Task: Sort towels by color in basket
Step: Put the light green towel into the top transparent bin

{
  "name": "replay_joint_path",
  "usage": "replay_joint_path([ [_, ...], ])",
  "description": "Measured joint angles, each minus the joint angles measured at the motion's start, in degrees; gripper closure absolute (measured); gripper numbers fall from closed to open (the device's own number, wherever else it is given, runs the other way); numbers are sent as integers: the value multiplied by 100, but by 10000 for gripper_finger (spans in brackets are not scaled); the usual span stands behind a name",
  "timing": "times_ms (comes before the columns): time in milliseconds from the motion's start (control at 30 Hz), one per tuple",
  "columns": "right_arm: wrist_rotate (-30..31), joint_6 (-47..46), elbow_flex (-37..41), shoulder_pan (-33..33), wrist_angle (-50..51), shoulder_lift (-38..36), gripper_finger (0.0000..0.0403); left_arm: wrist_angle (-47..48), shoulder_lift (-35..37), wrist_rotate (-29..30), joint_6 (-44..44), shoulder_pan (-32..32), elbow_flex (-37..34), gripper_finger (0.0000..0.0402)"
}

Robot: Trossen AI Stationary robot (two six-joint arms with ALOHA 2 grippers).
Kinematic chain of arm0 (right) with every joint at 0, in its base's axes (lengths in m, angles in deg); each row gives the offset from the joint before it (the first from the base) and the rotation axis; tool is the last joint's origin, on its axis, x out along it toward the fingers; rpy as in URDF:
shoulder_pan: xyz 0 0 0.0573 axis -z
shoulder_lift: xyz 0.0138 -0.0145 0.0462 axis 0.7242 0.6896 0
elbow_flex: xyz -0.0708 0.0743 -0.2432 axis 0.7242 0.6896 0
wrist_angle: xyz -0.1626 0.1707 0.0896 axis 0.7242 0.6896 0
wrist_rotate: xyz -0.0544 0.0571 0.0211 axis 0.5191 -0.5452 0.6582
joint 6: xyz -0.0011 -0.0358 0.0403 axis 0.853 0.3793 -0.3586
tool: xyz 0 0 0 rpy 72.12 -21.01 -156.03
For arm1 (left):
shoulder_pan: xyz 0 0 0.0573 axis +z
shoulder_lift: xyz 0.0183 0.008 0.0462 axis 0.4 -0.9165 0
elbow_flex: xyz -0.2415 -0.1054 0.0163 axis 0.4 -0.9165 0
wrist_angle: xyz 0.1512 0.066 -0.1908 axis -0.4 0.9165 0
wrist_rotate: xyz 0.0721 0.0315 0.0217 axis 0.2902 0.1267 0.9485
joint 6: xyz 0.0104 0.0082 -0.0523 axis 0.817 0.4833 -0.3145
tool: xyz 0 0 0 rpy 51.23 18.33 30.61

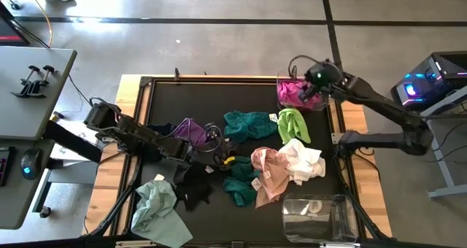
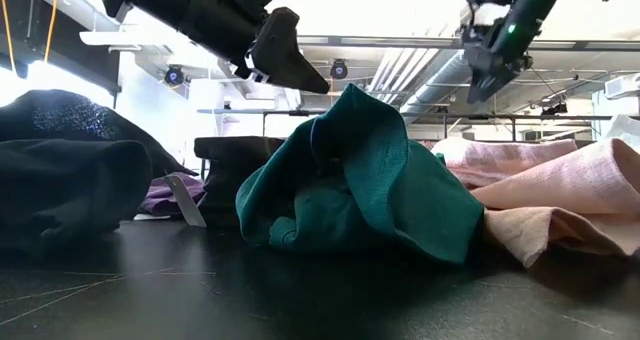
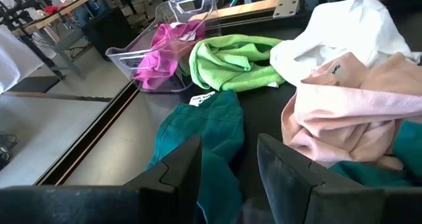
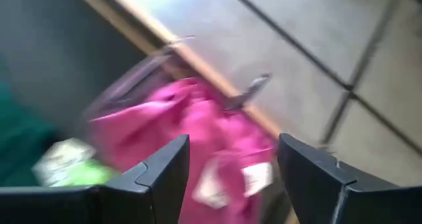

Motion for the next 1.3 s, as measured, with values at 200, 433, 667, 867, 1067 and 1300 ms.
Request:
replay_joint_path([
  [200, -741, -1011, 8, -1025, 824, 26, 183, -191, 0, 0, 0, -11, 0, 268],
  [433, -892, -1987, 779, -1625, 942, 405, 183, -181, 0, -162, 1, -11, 0, 268],
  [667, -561, -2856, 1813, -1791, -22, 752, 183, -195, 0, -164, 58, 16, 1, 268],
  [867, -472, -2802, 2284, -1788, -1230, 1203, 183, -309, 0, -164, 54, 20, 0, 268],
  [1067, -439, -2566, 2462, -1788, -1885, 1732, 220, -318, 0, -170, -12, 20, 0, 268],
  [1300, -234, -2309, 2571, -1898, -2036, 1816, 340, -313, 0, -268, -101, 20, 0, 268],
])
